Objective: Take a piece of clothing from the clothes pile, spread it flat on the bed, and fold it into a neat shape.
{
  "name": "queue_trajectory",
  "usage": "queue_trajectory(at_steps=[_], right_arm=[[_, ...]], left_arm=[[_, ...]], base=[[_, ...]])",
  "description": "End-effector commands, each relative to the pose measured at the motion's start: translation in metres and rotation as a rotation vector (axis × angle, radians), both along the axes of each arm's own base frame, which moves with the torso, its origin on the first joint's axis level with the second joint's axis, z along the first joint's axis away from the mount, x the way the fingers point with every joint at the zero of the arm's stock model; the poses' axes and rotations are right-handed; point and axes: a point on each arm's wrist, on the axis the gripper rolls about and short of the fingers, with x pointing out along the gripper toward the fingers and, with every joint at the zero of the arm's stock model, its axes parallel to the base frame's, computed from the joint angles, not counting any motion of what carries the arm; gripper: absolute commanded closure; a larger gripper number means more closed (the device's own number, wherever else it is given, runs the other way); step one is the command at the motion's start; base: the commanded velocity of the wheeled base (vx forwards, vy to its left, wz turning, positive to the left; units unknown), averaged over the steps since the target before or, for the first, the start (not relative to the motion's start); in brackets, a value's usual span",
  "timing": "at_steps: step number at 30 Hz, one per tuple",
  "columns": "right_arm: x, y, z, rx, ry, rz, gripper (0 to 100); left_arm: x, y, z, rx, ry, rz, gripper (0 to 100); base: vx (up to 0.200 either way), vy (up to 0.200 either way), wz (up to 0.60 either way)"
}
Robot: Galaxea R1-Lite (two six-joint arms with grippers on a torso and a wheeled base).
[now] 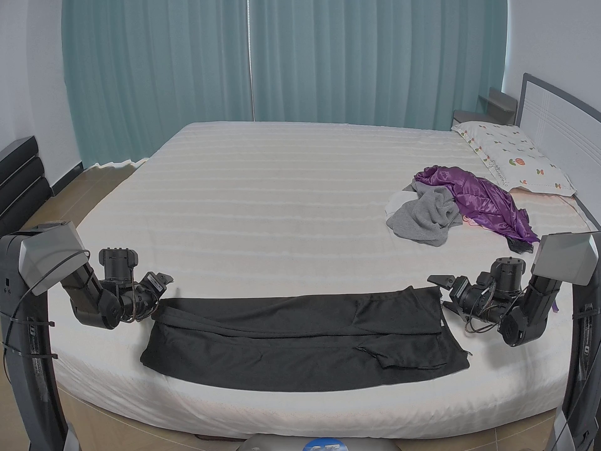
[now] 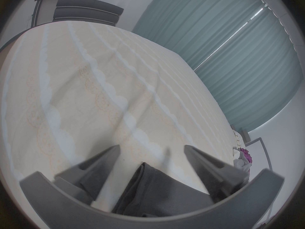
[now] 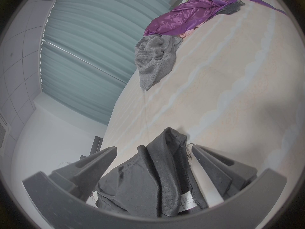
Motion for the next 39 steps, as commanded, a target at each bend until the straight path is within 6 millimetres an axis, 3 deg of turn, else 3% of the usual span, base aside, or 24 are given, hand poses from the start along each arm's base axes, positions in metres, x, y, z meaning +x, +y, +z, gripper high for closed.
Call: queue_trajectory(at_steps=[1, 5, 10, 18, 28, 34, 39], right_arm=[[-0.003, 0.0, 0.013, 0.015, -0.019, -0.008, 0], [-0.009, 0.0, 0.021, 0.022, -0.025, -0.01, 0], [-0.02, 0.001, 0.031, 0.026, -0.023, -0.009, 0], [-0.039, 0.009, 0.044, 0.027, -0.011, 0.015, 0], [-0.042, 0.02, 0.052, 0.052, -0.002, -0.013, 0], [-0.044, 0.024, 0.058, 0.047, 0.023, -0.018, 0], [-0.044, 0.029, 0.058, 0.035, 0.033, -0.026, 0]], left_arm=[[-0.006, 0.0, 0.005, -0.004, 0.003, 0.008, 0], [-0.017, 0.005, 0.03, -0.017, -0.036, 0.006, 0], [-0.025, 0.005, 0.039, -0.022, -0.044, 0.002, 0], [-0.032, -0.004, 0.041, -0.023, -0.033, -0.02, 0], [-0.039, -0.007, 0.041, -0.021, -0.015, -0.028, 0], [-0.053, -0.027, 0.048, -0.011, -0.001, -0.089, 0], [-0.05, -0.038, 0.044, -0.002, 0.003, -0.107, 0]], base=[[0.0, 0.0, 0.0], [0.0, 0.0, 0.0], [0.0, 0.0, 0.0], [0.0, 0.0, 0.0], [-0.06, 0.0, 0.0], [0.0, 0.0, 0.0], [0.0, 0.0, 0.0]])
